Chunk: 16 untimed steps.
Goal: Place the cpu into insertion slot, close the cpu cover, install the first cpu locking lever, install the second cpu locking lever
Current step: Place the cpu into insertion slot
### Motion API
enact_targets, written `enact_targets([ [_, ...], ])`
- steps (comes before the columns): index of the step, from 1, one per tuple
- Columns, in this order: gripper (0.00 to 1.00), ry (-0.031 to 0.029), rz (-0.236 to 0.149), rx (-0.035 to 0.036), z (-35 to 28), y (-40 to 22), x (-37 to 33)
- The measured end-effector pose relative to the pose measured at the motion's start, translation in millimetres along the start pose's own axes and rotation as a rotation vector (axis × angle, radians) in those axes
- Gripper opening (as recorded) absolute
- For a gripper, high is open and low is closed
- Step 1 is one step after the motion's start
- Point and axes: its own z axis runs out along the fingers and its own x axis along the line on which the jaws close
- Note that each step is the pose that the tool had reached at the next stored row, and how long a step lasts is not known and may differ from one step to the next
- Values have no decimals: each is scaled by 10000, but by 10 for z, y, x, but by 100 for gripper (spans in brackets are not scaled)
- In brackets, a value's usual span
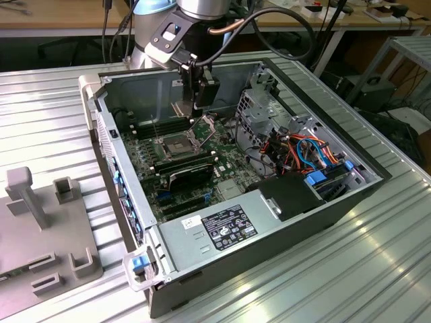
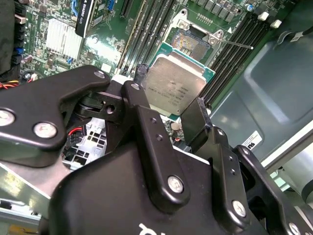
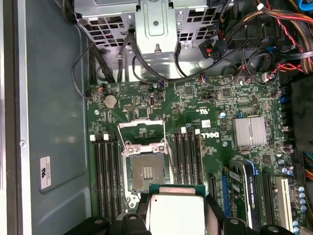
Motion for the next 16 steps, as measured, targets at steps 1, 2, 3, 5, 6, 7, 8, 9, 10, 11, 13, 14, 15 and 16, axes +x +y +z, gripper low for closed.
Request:
enact_targets([
  [1, 53, 1, 0, 0, 3, 0, 0],
  [2, 53, 1, 0, 0, 5, 0, 0],
  [3, 53, 1, 0, 0, 7, 0, 0],
  [5, 53, 1, 0, 0, 14, -1, 0],
  [6, 53, 1, 0, -1, 20, -1, 0],
  [7, 53, 0, 0, 0, 28, -1, 1],
  [8, 53, 0, 0, 0, 32, -1, 1],
  [9, 53, -1, 2, 0, 35, -2, 1],
  [10, 53, -1, 4, 1, 40, -2, 1],
  [11, 53, 0, 5, 1, 44, -2, 1],
  [13, 53, 0, 7, 1, 49, -2, 2],
  [14, 53, -1, 8, 1, 52, -2, 3],
  [15, 53, -1, 10, 1, 55, -2, 3],
  [16, 53, -1, 10, 1, 57, -1, 4],
])
